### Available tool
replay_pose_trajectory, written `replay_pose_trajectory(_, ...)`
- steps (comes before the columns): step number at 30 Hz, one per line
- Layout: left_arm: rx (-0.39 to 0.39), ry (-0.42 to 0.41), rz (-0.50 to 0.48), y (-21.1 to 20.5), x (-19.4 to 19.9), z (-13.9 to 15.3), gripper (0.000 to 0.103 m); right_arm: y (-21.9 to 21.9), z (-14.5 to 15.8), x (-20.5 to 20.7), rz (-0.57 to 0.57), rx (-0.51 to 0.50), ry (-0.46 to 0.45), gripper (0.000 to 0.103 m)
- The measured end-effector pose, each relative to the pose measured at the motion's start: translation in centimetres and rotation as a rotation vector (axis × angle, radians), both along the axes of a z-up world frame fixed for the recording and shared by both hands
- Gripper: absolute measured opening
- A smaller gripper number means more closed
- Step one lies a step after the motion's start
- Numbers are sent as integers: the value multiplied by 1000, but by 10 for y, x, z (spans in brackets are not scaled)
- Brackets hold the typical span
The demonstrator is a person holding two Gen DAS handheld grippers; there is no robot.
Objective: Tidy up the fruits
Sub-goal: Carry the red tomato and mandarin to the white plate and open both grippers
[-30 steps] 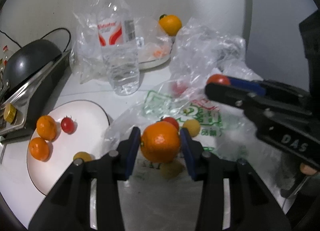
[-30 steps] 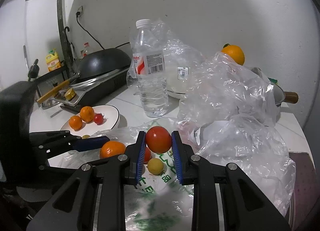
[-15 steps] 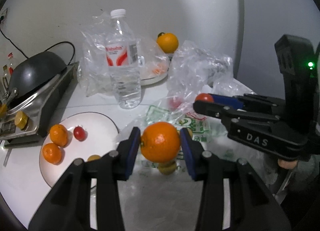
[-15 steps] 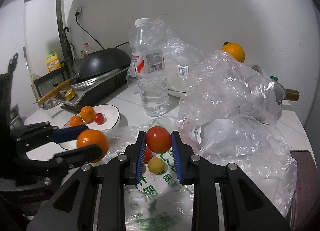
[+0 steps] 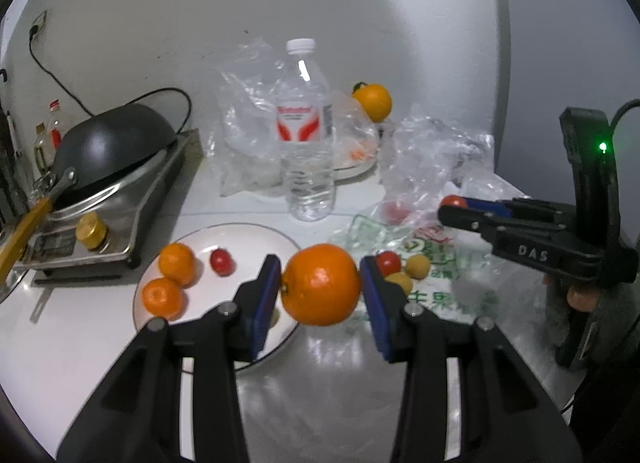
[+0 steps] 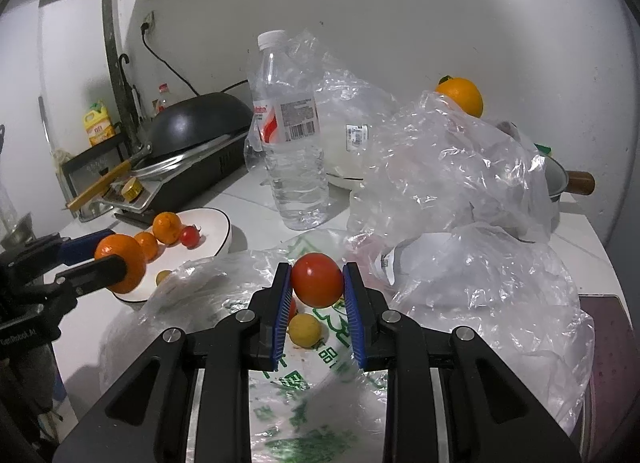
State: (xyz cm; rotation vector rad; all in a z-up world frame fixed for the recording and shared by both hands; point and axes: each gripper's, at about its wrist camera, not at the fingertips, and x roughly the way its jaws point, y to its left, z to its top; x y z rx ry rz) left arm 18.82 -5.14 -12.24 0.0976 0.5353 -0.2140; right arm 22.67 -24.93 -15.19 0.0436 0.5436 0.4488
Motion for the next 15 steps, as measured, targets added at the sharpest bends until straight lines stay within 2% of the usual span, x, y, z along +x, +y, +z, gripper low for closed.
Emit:
replay_pose_trajectory(6, 2, -54, -1, 15, -13, 3, 42, 12, -4, 5, -31, -73, 20, 28)
replay_pose_trajectory(11, -16, -43, 2, 29, -10, 0, 42, 33, -8, 0, -29, -120, 47, 28)
replay_pose_trajectory(15, 4, -49, 4, 40, -8, -5, 42, 47, -2, -9, -17, -143, 40, 28)
